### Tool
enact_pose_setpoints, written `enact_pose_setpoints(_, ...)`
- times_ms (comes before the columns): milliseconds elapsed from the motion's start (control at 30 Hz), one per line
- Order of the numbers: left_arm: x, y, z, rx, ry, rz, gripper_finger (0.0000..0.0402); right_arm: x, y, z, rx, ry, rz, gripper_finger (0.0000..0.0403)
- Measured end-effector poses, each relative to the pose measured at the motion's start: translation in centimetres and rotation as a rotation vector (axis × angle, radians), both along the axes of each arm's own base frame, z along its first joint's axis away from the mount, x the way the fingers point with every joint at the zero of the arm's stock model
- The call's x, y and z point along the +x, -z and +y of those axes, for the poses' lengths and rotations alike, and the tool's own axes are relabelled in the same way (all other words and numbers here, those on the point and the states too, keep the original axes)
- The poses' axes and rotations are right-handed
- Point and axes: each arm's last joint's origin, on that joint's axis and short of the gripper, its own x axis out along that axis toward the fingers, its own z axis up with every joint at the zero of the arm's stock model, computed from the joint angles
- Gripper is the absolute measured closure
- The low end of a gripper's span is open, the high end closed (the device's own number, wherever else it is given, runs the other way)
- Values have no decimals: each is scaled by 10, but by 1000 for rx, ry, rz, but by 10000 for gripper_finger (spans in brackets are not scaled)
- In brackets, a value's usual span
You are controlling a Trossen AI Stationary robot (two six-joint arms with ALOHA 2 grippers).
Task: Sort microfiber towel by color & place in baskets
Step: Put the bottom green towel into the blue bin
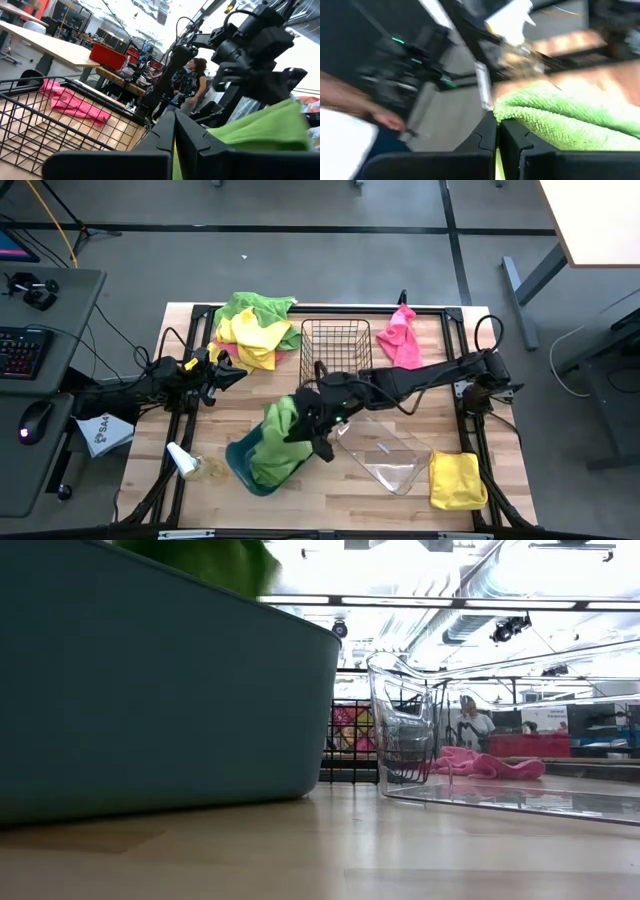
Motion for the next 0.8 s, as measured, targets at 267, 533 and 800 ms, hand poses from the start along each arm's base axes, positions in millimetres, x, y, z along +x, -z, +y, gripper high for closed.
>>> enact_pose_setpoints(267,0,0,0,0,-1,0,401,7,15,1,-63,21,41,403)
enact_pose_setpoints(533,0,0,0,0,0,0,402,32,56,5,-4,76,122,403)
enact_pose_setpoints(800,0,0,0,0,0,-1,401,35,70,-11,-11,174,222,308)
